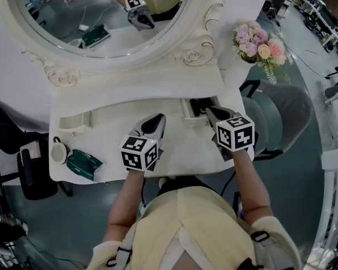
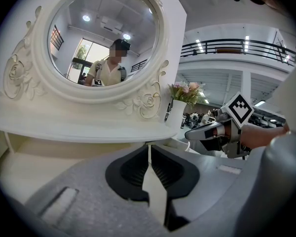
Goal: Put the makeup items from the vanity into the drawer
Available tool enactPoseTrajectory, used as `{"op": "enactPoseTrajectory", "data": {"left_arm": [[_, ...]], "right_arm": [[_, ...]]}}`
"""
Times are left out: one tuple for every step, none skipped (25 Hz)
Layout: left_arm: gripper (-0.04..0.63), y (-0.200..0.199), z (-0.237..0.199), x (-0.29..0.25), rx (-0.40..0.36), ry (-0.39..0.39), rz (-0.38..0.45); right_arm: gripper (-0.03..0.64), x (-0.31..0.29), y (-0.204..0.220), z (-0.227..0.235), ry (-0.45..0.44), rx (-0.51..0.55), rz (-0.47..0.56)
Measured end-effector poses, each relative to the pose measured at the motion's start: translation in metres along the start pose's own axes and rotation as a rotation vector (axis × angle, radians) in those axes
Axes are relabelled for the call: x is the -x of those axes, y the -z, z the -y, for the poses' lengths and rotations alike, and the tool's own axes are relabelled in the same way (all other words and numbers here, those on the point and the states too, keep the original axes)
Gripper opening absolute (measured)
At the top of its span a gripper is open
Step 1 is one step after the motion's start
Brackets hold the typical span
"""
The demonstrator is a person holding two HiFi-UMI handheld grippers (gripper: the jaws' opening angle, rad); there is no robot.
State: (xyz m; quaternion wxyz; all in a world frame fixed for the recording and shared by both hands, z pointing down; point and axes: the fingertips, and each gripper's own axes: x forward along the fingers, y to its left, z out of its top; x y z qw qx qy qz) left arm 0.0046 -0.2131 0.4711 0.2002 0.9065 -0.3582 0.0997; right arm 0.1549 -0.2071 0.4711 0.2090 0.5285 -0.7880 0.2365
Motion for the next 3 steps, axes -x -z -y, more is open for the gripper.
{"op": "enactPoseTrajectory", "data": {"left_arm": [[0.008, -0.0002, 0.0001, -0.0003, 0.0, 0.001, 0.001], [0.008, -0.0004, 0.0003, -0.0007, 0.0, 0.001, 0.002], [0.008, -0.0007, 0.0005, -0.0011, -0.001, 0.002, 0.003]], "right_arm": [[0.002, 0.0003, 0.0, 0.0003, -0.001, -0.004, 0.003], [0.002, 0.0005, -0.0002, 0.0006, -0.001, -0.008, 0.006], [0.002, 0.0008, -0.0003, 0.0009, -0.002, -0.012, 0.01]]}}
